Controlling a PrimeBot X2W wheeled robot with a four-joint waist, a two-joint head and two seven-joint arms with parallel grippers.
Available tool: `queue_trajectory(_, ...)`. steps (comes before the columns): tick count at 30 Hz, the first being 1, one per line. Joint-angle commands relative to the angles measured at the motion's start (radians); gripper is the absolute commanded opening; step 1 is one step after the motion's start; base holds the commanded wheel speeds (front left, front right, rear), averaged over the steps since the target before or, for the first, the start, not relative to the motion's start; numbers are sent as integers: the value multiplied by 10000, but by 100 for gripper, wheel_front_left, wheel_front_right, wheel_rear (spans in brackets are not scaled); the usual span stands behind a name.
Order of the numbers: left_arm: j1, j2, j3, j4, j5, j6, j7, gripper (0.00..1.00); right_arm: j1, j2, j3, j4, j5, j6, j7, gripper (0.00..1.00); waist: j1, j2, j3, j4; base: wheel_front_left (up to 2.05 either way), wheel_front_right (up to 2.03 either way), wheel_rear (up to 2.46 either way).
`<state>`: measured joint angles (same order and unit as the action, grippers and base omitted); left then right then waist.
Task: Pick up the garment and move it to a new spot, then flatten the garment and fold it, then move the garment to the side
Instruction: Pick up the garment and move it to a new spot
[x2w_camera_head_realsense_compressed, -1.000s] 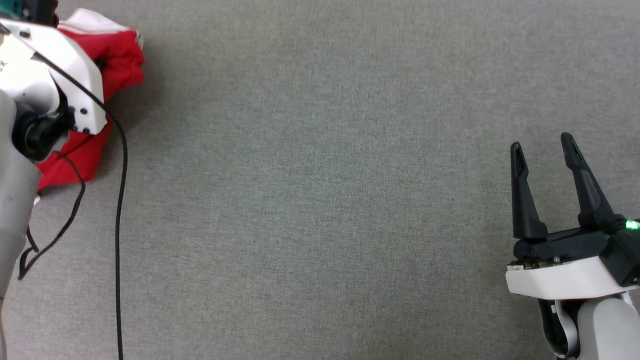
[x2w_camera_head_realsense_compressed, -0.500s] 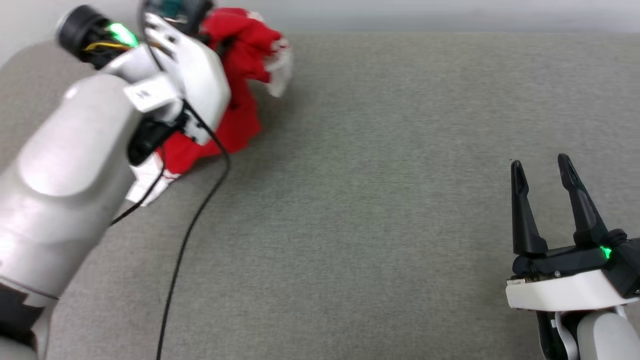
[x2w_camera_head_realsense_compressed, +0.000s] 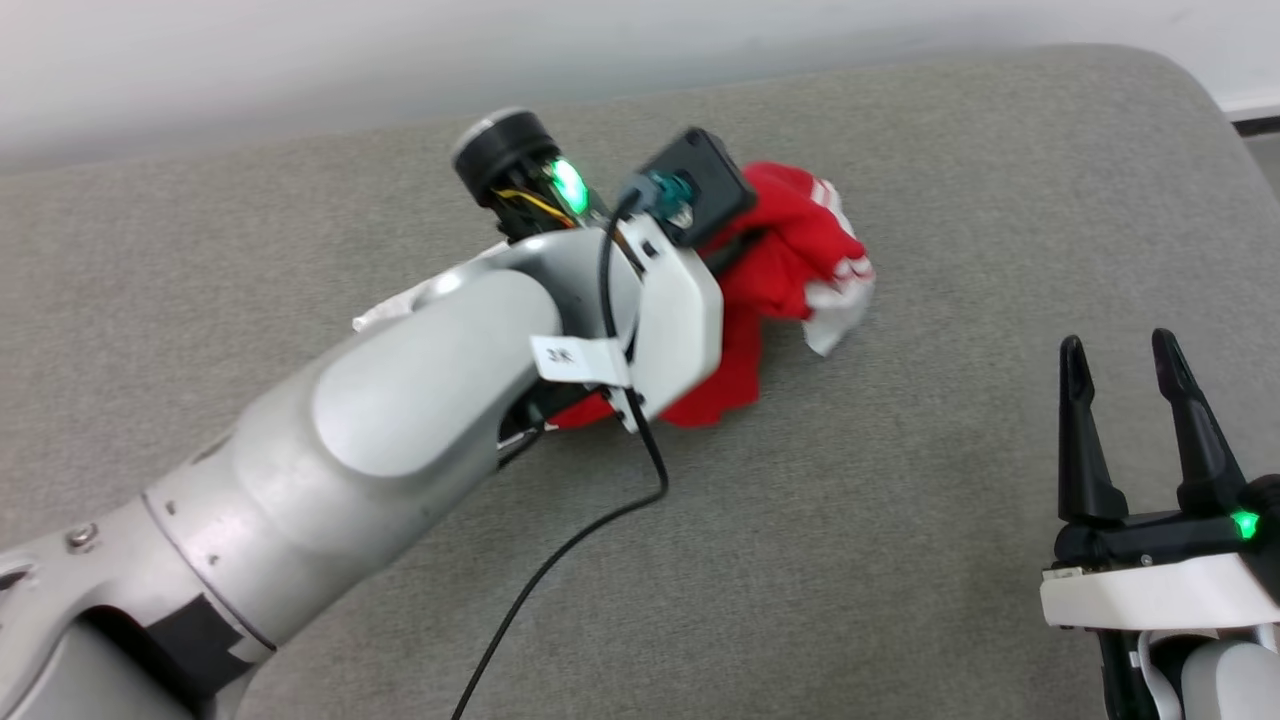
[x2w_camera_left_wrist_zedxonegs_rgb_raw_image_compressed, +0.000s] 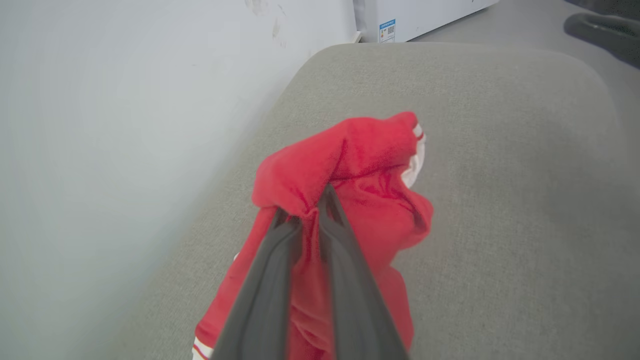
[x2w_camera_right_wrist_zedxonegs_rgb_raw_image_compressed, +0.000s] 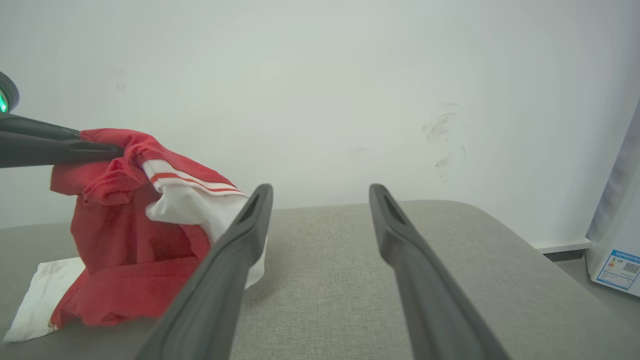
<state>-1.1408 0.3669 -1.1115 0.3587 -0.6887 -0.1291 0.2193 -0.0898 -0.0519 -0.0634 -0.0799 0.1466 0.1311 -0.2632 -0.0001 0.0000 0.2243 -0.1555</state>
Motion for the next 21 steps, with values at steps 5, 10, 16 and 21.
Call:
queue_trajectory(5, 326, -238, -930, 170, -508, -1, -255, 0, 155, 30, -197, -60, 145, -5, -24, 100, 1, 0, 58, -357, 0, 0, 0)
queue_trajectory(10, 1274, -432, -1521, 887, -439, -1, -357, 0, 190, 29, -146, 16, 247, -7, -24, 100, 1, 0, 128, -370, 0, 0, 0)
queue_trajectory(16, 2808, -688, -1683, 1558, -212, -1, -318, 0, 195, 28, -67, 122, 230, -7, -24, 100, 1, 0, 97, -273, 0, 0, 0)
queue_trajectory(21, 3585, -993, -1697, 1758, -157, -3, -491, 0, 304, 28, -106, 202, 110, -7, -24, 100, 1, 0, -106, -103, 0, 0, 0)
